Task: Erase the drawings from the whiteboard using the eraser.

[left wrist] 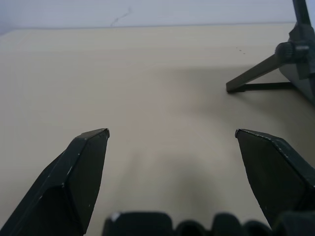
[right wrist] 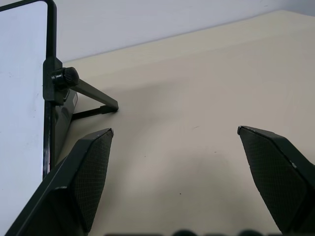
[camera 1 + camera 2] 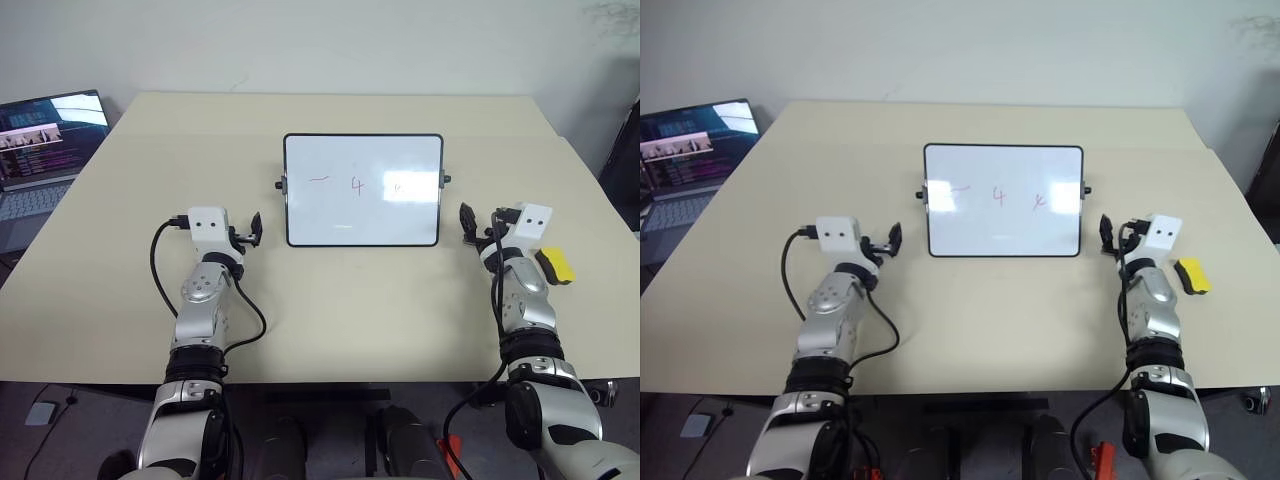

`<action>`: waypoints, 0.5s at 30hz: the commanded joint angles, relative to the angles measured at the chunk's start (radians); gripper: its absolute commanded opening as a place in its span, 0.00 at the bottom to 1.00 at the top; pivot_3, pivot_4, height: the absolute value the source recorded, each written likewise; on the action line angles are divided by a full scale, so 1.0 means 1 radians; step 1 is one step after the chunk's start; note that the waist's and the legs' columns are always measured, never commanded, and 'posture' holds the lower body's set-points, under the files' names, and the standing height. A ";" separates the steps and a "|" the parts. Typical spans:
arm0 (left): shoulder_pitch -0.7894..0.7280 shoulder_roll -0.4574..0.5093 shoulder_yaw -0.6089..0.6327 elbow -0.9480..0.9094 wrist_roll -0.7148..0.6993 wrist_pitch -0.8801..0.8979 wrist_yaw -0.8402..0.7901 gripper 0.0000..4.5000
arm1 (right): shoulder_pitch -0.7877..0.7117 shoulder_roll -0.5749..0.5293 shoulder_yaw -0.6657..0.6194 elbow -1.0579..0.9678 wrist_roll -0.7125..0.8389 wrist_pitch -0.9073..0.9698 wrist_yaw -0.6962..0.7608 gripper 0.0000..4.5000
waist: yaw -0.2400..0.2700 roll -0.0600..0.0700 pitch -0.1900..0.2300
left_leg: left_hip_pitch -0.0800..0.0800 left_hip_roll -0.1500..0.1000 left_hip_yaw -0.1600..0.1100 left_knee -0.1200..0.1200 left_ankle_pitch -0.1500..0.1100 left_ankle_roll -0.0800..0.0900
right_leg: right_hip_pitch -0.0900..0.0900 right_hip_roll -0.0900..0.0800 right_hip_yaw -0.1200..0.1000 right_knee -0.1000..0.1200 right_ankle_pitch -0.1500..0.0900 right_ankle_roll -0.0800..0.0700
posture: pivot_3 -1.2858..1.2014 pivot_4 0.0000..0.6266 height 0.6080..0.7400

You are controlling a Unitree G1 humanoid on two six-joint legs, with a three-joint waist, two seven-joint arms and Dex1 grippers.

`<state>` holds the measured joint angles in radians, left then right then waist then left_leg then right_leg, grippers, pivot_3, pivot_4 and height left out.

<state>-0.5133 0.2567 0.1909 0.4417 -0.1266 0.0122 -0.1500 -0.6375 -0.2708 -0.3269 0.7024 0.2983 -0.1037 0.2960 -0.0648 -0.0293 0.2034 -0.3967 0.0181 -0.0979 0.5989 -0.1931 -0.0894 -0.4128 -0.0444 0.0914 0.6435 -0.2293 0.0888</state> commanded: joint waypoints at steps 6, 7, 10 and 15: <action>0.004 0.011 -0.007 -0.010 0.013 -0.002 0.010 1.00 | -0.018 -0.011 -0.016 -0.036 0.020 -0.024 0.012 0.99 | 0.000 0.000 0.000 | 0.000 0.000 0.000 0.000 0.000 0.000 | 0.000 0.000 0.000 0.000 0.000 0.000 | 0.52 0.24 1.00; 0.005 0.013 -0.005 -0.012 0.012 -0.002 0.011 1.00 | -0.018 -0.011 -0.018 -0.040 0.023 -0.021 0.015 0.99 | 0.000 0.000 0.000 | 0.000 0.000 0.000 0.000 0.000 0.000 | 0.000 0.000 0.000 0.000 0.000 0.000 | 0.52 0.24 1.00; 0.004 0.015 -0.001 -0.013 0.011 -0.005 0.010 1.00 | -0.019 -0.013 -0.018 -0.046 0.024 -0.017 0.018 0.99 | 0.000 0.000 0.000 | 0.000 0.000 0.000 0.000 0.000 0.000 | 0.000 0.000 0.000 0.000 0.000 0.000 | 0.52 0.24 1.00; -0.002 0.012 -0.003 -0.007 0.009 -0.004 0.004 1.00 | -0.017 -0.022 -0.013 -0.046 0.015 -0.017 0.015 0.99 | 0.000 0.000 0.000 | 0.000 0.000 0.000 0.000 0.000 0.000 | 0.000 0.000 0.000 0.000 0.000 0.000 | 0.52 0.24 1.00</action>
<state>-0.5049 0.2610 0.1839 0.4429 -0.1166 0.0161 -0.1434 -0.6376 -0.2752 -0.3312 0.7020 0.3048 -0.1034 0.3056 -0.0650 -0.0293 0.2034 -0.3967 0.0181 -0.0979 0.5989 -0.1931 -0.0894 -0.4128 -0.0444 0.0914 0.6435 -0.2293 0.0888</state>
